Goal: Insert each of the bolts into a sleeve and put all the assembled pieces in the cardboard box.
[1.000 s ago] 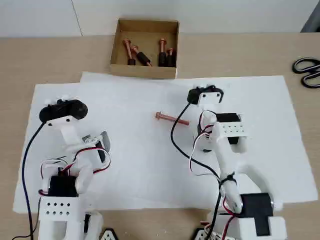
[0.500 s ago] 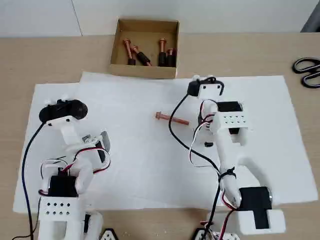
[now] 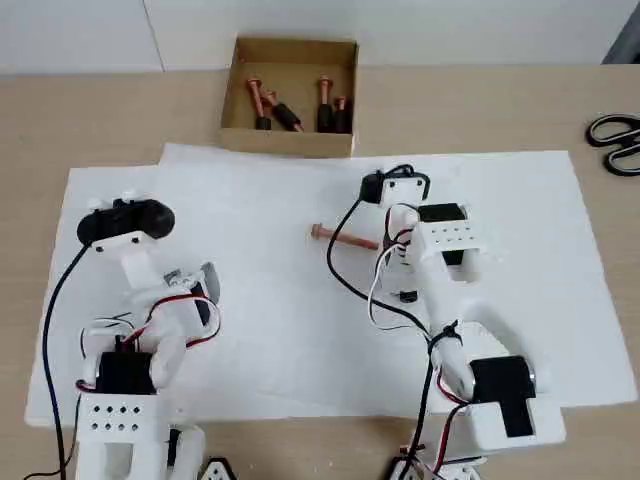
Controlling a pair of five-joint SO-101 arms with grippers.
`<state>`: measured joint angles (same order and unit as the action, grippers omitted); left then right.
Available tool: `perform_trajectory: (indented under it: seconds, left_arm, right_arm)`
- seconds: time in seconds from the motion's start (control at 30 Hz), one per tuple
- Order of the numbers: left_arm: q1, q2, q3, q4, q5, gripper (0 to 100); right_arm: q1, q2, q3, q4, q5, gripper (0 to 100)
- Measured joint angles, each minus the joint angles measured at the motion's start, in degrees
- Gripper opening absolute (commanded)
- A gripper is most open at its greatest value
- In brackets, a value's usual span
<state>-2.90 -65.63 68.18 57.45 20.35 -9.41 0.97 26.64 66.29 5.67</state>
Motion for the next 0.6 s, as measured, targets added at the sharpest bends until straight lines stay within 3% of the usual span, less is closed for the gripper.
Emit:
perform_trajectory:
  seconds: [0.6]
  left_arm:
    - [0.0,0.0,0.0,0.0,0.0,14]
  right_arm:
    - [0.0,0.2,-2.3,0.0,0.0,15.1]
